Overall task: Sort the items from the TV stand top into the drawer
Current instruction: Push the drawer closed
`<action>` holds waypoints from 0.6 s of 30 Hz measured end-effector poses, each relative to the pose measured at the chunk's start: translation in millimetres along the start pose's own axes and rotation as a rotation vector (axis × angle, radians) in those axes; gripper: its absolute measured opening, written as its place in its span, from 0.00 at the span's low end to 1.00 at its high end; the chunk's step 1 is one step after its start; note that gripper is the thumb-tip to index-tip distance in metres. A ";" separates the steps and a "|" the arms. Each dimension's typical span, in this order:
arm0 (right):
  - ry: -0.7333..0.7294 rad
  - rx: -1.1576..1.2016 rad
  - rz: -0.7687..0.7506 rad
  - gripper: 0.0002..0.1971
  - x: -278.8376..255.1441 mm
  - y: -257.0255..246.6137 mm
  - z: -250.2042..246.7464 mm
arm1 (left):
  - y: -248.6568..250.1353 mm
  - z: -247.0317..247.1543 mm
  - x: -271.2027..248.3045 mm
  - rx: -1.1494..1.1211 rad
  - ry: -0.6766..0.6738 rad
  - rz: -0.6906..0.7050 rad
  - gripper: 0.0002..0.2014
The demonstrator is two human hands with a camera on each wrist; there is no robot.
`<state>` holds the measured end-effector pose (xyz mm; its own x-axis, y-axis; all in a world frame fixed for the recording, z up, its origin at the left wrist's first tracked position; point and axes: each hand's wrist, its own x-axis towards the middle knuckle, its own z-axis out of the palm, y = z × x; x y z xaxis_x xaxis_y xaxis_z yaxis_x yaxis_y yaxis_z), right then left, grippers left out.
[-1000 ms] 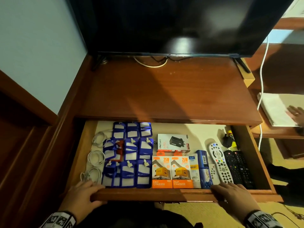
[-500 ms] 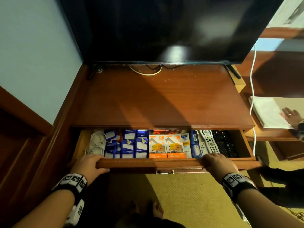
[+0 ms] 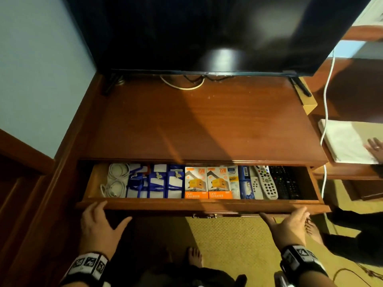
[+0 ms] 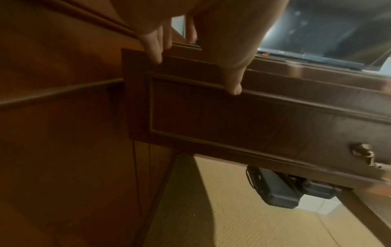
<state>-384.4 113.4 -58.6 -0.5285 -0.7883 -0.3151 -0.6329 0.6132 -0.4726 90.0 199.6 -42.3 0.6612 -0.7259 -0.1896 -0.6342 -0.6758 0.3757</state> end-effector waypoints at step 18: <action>0.028 0.183 0.093 0.79 63.0 -56.9 16.9 | 60.0 9.7 54.6 -0.134 0.111 -0.135 0.50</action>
<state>-372.1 28.0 -65.5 -0.5974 -0.7251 -0.3426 -0.4686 0.6622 -0.5847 84.2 118.1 -38.9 0.7812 -0.6065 -0.1480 -0.4830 -0.7373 0.4723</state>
